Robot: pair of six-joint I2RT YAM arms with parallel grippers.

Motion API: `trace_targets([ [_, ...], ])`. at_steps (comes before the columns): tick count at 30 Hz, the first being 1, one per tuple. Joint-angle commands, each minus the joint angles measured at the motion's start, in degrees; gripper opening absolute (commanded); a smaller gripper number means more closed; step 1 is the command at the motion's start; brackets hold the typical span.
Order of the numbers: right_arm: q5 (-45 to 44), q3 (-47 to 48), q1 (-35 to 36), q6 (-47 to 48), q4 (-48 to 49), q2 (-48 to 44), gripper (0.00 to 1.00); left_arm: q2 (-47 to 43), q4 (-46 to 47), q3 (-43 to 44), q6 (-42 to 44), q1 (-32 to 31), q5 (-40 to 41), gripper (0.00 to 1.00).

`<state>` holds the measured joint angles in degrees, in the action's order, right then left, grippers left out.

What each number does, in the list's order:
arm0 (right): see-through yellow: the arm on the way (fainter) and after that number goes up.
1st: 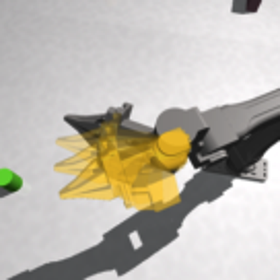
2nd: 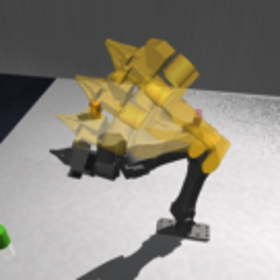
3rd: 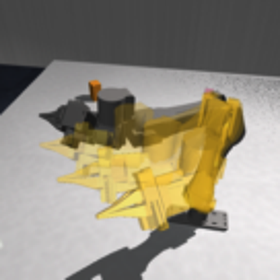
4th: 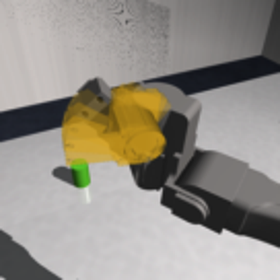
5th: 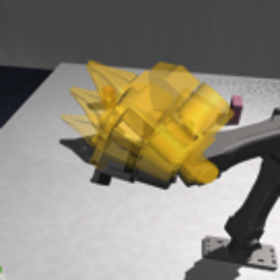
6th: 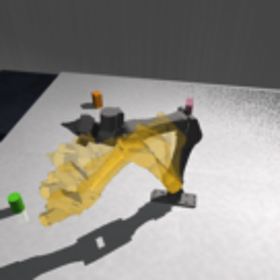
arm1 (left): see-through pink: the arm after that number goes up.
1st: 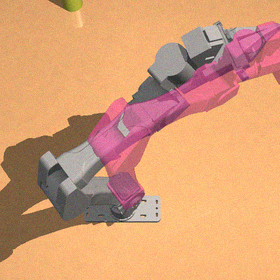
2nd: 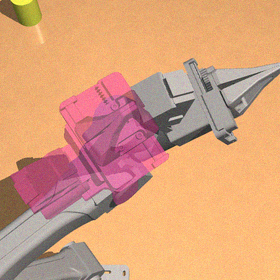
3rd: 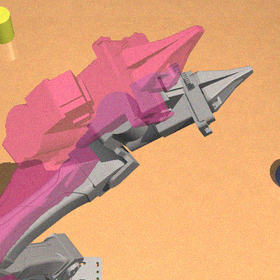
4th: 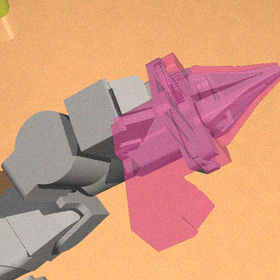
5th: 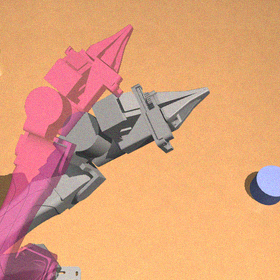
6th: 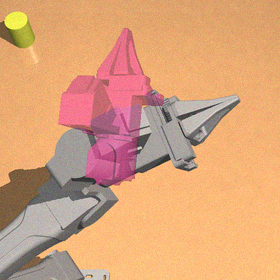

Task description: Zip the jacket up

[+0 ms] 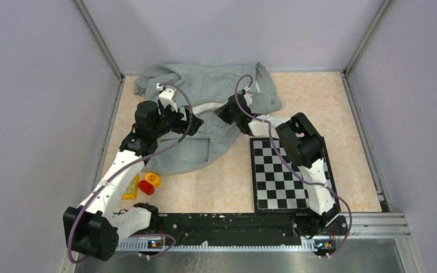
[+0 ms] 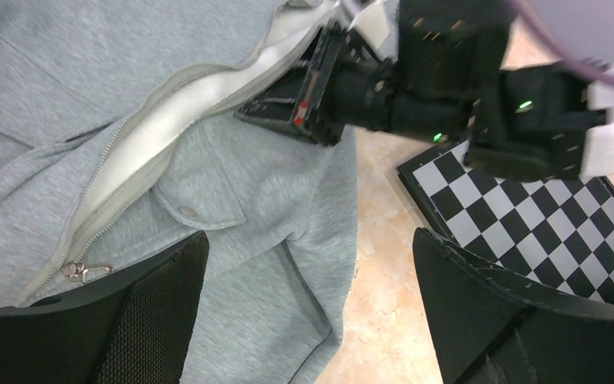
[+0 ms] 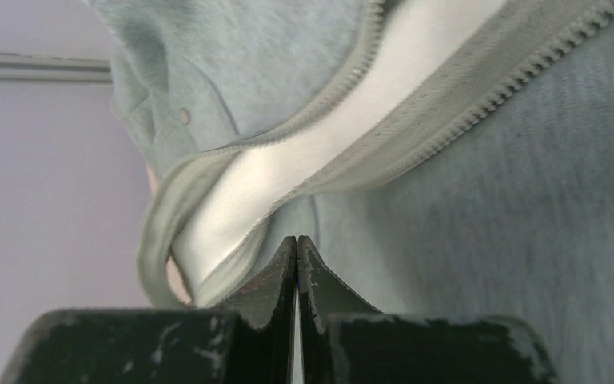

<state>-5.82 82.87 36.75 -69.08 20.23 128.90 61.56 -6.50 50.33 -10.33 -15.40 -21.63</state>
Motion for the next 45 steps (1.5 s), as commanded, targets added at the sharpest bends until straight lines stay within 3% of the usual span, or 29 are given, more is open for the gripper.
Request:
trace_targets([
  [1,4.23,1.02,-1.35,2.25,-11.74,-10.99,0.0,0.94,2.25,0.68,-0.03,0.37,-1.28,0.99],
  [7,7.28,-6.86,-3.58,0.19,-4.23,-14.85,0.0,2.05,2.56,1.07,-0.88,0.81,-3.04,0.99],
  [15,6.68,-4.83,-4.43,1.0,-0.64,-10.69,0.43,0.19,2.64,0.46,-0.64,0.81,-2.18,0.99],
  [19,6.84,-3.69,-4.76,-0.44,1.3,-7.62,0.5,-0.1,2.75,0.35,-0.82,0.87,-2.7,0.99],
  [35,8.18,4.82,-4.71,-4.38,4.57,3.13,0.56,-0.32,2.94,0.59,-1.64,-0.57,-5.04,0.99],
  [45,7.22,7.86,-4.77,-4.81,6.41,5.21,0.45,0.12,2.64,0.56,-1.36,-0.93,-4.23,0.99],
])
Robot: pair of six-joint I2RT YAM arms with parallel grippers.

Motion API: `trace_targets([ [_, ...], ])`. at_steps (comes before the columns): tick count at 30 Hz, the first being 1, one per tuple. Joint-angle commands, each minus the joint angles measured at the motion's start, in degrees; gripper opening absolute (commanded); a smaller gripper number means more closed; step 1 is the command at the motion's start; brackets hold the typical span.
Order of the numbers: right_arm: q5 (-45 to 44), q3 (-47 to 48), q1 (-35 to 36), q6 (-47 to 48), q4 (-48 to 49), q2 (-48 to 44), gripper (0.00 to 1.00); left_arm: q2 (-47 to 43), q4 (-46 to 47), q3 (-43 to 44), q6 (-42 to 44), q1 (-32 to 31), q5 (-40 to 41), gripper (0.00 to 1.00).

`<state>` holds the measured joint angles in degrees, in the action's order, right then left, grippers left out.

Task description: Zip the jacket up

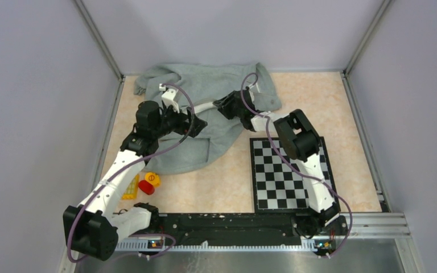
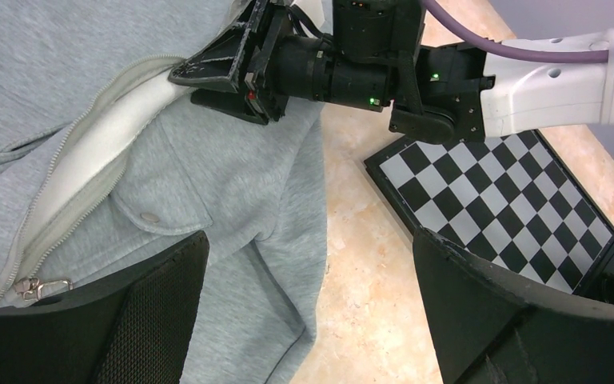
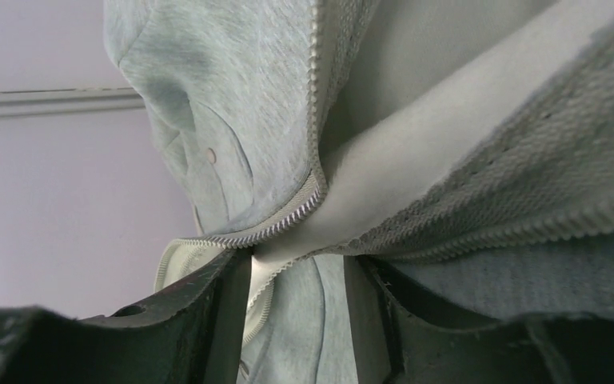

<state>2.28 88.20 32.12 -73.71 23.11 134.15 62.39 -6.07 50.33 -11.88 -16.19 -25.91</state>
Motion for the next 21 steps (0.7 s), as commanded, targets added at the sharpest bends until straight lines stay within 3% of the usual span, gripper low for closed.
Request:
trace_targets([
  [1,-1.2,2.36,-0.13,-0.12,3.74,-0.25,0.41,-0.69,2.2,0.6,0.19,-0.15,0.07,0.99],
  [10,-1.31,1.35,-0.45,-0.8,4.34,-1.5,0.0,-0.26,2.2,0.58,0.35,-0.09,0.31,0.99],
  [14,-1.15,0.15,-0.48,0.57,0.18,-5.2,0.0,-0.17,2.24,0.51,0.5,-0.09,0.77,0.99],
  [21,1.75,1.51,-0.65,4.82,-21.83,-12.97,0.0,0.89,2.2,0.44,0.54,-0.07,0.75,0.99],
])
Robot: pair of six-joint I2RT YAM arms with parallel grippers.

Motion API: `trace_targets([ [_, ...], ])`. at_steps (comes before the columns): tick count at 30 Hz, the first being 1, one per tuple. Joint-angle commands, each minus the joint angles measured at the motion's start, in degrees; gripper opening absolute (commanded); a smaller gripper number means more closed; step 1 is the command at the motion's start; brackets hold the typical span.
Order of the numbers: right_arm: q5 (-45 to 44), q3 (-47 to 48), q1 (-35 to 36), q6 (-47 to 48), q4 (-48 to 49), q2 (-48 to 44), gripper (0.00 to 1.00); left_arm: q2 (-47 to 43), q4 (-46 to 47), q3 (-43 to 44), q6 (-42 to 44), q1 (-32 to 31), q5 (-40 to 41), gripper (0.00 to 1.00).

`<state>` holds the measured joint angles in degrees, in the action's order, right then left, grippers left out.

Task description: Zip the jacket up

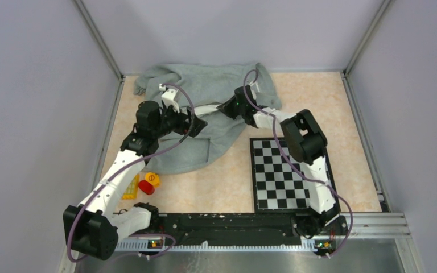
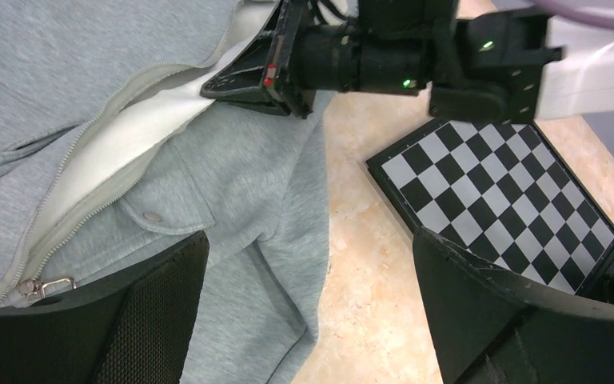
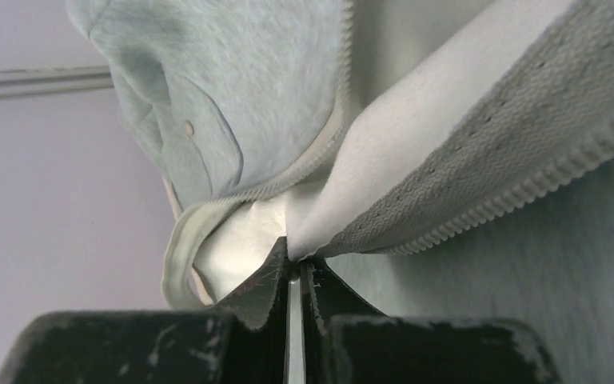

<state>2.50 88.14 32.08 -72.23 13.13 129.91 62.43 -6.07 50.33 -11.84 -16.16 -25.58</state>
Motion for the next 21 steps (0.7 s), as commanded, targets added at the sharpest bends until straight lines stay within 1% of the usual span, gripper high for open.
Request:
trace_targets([
  [1,1.98,1.53,-0.65,3.79,-14.58,-9.85,0.0,1.18,2.15,0.57,0.5,-0.02,0.3,0.99],
  [6,4.87,-0.31,-0.87,6.59,-22.36,-15.41,0.0,3.21,1.83,0.75,0.5,0.04,0.04,0.99],
  [8,6.63,-1.63,-1.07,7.01,-23.17,-17.4,0.0,4.59,1.44,0.94,0.63,0.01,-0.16,0.99],
  [11,9.7,-3.64,-1.64,5.02,-23.88,-19.48,0.0,7.63,0.33,1.63,1.51,-0.16,0.09,0.99],
  [15,12.23,-4.65,-2.4,3.39,-24.18,-20.88,0.0,12.93,-3.06,4.2,4.03,-1.35,2.81,0.99],
  [16,12.65,-4.35,-2.68,3.26,-24.89,-20.92,0.0,13.8,-3.95,4.73,5.65,-2.51,4.59,0.99],
  [17,13.45,-4.1,-2.96,3.05,-25.44,-21.03,0.0,14.15,-4.24,4.93,8.03,-3.96,8.12,0.99],
  [19,15.87,-3.94,-3.72,2.09,-26.02,-20.92,0.0,14.11,-3.58,4.68,11.09,-7.51,13.49,0.99],
  [21,17.52,-3.94,-4.47,1.28,-26.59,-21.05,0.0,13.83,-2.38,4.15,13.84,-9.34,18.43,0.99],
])
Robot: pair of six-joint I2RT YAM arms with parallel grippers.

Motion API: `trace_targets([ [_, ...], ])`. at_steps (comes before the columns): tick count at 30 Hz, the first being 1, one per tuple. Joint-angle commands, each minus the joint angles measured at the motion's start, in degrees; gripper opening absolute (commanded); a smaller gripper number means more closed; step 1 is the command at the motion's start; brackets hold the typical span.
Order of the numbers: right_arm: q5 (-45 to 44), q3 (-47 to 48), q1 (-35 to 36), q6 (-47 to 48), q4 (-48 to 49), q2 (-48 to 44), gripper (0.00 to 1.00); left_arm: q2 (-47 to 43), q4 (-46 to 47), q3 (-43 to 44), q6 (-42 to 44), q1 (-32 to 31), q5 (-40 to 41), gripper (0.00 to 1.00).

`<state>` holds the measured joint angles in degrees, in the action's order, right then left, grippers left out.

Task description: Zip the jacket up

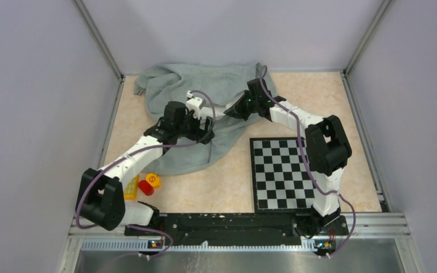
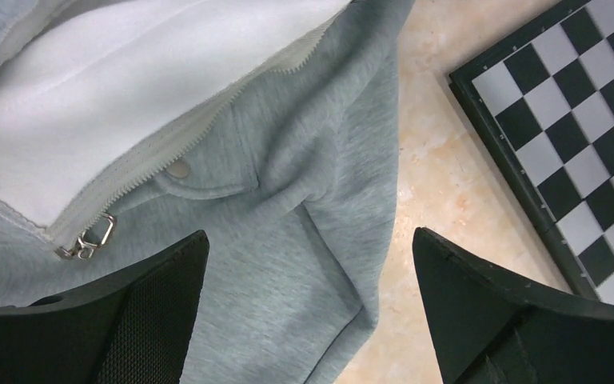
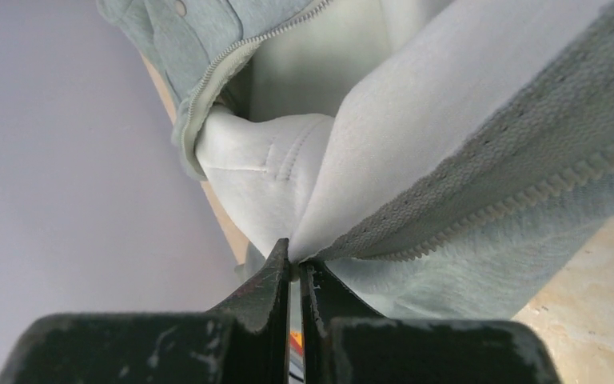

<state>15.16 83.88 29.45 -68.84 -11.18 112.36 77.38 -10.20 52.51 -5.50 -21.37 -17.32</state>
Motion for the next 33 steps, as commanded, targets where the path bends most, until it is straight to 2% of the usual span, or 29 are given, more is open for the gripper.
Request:
trace_targets([
  [1,5.53,0.21,-2.12,-2.42,-2.34,-3.61,0.0,-1.27,2.55,1.87,8.87,-4.93,11.68,0.99],
  [5,9.79,-1.05,-3.2,-5.97,-0.65,-3.88,0.0,1.16,3.87,3.21,15.88,-8.23,19.16,0.99],
  [12,12.18,-3.31,-3.44,-11.12,2.22,-4.61,0.0,11.5,7.86,6.8,24.97,-12.49,34.03,0.99],
  [17,10.73,-3.25,-3.44,-11.85,1.69,-6.16,0.0,18.98,4.05,13.57,22.89,-14.16,41.94,0.99],
  [19,9.4,-3.39,-3.44,-11.84,1.12,-6.96,0.0,22.25,3.49,15.47,22.95,-14.15,47.38,0.99],
  [21,8.99,-3.78,-3.44,-12.19,0.91,-7.59,0.0,24.11,4.35,16.0,23.36,-14.21,50.78,0.96],
  [23,9.16,-4.29,-3.44,-12.43,1.63,-8.05,0.0,24.41,5.51,15.45,22.82,-14.21,52.02,0.9],
  [26,8.28,-4.38,-3.44,-10.62,2.01,-8.44,0.0,23.6,6.82,14.72,22.74,-14.3,51.73,0.69],
  [29,7.47,-4.08,-3.59,-8.23,1.52,-8.84,0.0,22.15,3.26,16.19,22.27,-14.81,50.98,0.49],
  [33,4.73,-3.16,-3.99,-2.25,0.81,-9.35,0.0,19.66,-6.65,18.8,19.97,-15.87,43.16,0.27],
])
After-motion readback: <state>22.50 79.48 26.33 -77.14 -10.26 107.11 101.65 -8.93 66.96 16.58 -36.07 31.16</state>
